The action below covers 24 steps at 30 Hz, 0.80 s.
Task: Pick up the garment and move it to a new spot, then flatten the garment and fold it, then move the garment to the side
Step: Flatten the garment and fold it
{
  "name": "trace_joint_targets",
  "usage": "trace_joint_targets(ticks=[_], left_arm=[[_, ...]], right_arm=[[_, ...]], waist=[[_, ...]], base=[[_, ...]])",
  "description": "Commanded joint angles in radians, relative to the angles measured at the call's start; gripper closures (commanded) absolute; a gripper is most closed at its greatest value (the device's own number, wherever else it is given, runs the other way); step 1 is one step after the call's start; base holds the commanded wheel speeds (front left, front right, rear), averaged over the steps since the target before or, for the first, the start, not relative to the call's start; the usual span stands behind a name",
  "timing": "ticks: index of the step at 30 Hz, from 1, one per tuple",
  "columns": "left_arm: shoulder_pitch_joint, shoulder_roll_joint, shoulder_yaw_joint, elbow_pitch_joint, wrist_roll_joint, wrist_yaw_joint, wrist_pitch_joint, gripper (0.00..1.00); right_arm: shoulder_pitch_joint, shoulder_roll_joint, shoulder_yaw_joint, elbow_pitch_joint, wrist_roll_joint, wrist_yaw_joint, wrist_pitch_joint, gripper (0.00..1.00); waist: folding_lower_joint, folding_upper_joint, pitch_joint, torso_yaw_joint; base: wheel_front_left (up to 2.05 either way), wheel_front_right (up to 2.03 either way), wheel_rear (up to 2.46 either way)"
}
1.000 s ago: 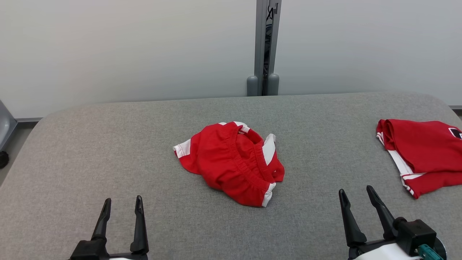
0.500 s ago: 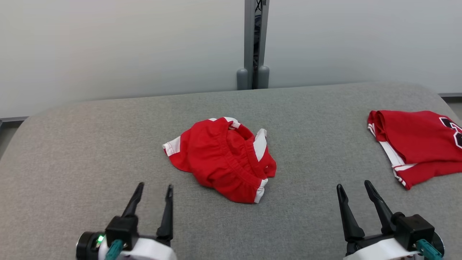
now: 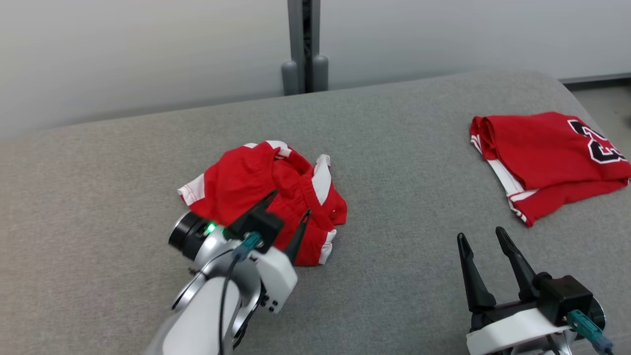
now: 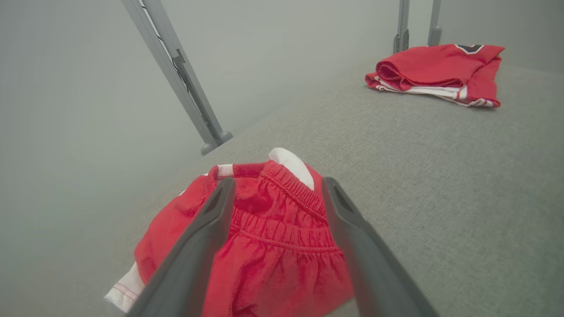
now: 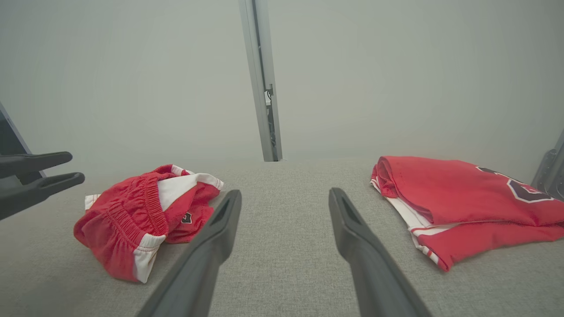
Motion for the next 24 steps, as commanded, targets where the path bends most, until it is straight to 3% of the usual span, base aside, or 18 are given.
trace_joint_targets(ticks=[1,13,24], left_arm=[[-0.03,0.004,-0.019,0.005,0.002,-0.007,0.028,0.0],[-0.187,0.004,-0.268,-0.02,-0.032,-0.027,0.416,0.0],[-0.2,0.06,-0.312,-0.017,0.024,0.002,0.616,0.02]], right_arm=[[-0.012,-0.005,0.001,-0.003,0.0,0.0,-0.005,0.0],[-0.063,-0.003,0.007,-0.001,0.005,0.0,-0.005,0.0],[-0.086,0.002,0.013,-0.002,0.012,0.0,-0.005,0.0]], waist=[[0.0,0.0,0.028,-0.025],[0.0,0.0,0.088,-0.087],[0.0,0.0,0.112,-0.107]], base=[[0.0,0.0,0.0],[0.0,0.0,0.0],[0.0,0.0,0.0]])
